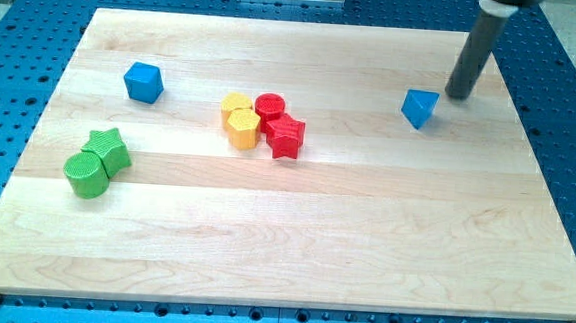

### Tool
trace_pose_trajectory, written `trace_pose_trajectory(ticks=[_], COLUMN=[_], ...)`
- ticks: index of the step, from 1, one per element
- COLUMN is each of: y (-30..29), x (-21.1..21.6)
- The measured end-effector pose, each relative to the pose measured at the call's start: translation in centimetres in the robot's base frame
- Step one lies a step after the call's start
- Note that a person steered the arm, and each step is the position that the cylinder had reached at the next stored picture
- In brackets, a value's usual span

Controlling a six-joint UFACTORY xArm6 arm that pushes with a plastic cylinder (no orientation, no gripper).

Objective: Place both the blue blocks at the top right side of the board

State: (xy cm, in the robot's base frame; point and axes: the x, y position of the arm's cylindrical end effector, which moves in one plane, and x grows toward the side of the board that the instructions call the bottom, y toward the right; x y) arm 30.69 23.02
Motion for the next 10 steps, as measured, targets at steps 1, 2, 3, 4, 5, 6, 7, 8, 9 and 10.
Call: trace_pose_trajectory(ticks=[1, 2, 3, 4, 5, 6, 7, 8, 9, 10], y=[0.5, -8.0, -8.0, -6.9, -9.4, -9.1, -4.1, -3.4, -3.4, -6.0], x=[7.1, 11.7, 4.9, 0.7, 3.3, 10.1, 6.6, -0.3, -4.7, -0.4])
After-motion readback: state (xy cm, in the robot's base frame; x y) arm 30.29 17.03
